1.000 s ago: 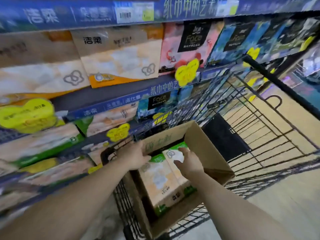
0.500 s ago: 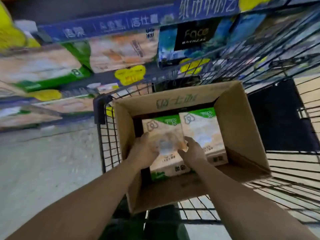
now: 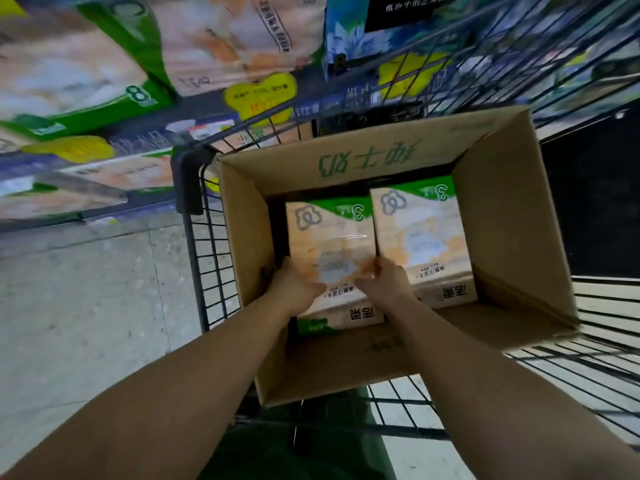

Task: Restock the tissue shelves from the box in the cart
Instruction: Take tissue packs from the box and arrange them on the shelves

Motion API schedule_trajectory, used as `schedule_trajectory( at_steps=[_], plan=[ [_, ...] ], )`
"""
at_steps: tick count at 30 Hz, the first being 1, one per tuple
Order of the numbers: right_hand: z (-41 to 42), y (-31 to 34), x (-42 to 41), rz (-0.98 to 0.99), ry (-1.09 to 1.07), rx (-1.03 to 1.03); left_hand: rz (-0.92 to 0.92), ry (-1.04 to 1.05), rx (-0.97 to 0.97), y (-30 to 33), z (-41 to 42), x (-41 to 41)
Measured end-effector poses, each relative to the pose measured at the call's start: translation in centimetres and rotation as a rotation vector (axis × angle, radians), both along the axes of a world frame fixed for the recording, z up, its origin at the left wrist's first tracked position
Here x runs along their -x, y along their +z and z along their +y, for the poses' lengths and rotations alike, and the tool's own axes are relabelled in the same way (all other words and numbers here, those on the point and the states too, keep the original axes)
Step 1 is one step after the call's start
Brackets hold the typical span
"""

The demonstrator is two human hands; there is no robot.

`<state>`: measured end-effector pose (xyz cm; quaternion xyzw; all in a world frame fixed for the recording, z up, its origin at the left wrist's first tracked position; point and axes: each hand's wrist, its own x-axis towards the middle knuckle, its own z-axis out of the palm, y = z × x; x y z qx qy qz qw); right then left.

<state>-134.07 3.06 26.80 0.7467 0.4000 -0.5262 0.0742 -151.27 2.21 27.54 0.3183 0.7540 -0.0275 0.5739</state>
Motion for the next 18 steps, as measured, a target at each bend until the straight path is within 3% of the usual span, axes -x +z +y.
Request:
schedule_trajectory(
  at_steps=[6, 12, 18],
  plan=[
    [-0.1, -0.5, 0.8, 0.004, -0.044, -0.001, -0.003, 0.062, 0.012, 0.1, 0.5, 0.1],
    [0.2, -1.2, 0.1, 0.139, -0.172, 0.074, 0.036, 0.195, 0.046, -0.4, 0.8, 0.1],
    [0.6, -0.7, 0.3, 0.213, -0.154, 0.068, -0.136, 0.247, 0.037, -0.2, 0.8, 0.2]
  ],
)
